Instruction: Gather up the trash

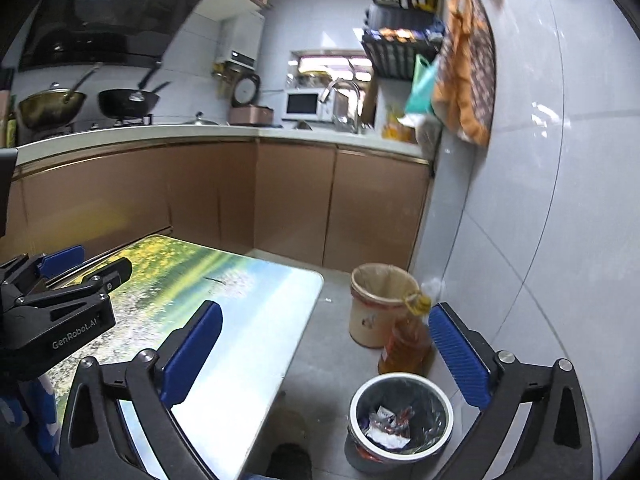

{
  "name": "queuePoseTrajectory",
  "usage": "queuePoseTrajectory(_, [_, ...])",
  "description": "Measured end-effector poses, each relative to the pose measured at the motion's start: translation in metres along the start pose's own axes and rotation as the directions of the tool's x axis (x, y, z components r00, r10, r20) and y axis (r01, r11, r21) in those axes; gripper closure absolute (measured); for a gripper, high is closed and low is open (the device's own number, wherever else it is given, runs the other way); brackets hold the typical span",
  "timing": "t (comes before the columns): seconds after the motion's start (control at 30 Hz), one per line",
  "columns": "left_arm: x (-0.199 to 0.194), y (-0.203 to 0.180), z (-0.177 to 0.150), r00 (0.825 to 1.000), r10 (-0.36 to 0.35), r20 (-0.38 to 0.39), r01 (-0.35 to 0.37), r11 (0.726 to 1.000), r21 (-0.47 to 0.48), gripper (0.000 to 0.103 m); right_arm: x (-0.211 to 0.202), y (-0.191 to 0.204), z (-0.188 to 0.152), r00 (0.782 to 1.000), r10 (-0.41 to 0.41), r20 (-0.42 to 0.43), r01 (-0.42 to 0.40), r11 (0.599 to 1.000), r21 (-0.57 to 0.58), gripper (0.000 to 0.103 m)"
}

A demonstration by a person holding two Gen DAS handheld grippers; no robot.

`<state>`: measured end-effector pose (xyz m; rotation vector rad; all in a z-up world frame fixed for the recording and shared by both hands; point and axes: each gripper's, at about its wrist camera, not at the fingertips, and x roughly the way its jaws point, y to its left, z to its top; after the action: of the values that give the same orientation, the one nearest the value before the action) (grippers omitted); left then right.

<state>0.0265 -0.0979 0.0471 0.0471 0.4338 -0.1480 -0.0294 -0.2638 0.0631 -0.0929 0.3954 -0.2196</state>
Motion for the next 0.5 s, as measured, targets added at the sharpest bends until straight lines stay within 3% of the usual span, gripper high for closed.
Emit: queuePoseTrajectory(0.5, [-0.059,0.021,-0.005,0.992,0.05,0.118,-0.046,0.998,-0.04,0.03,-0.042,0.025,-0.002,0.997,0.016,0.074,-0.012,0.998,-0.059,0.0])
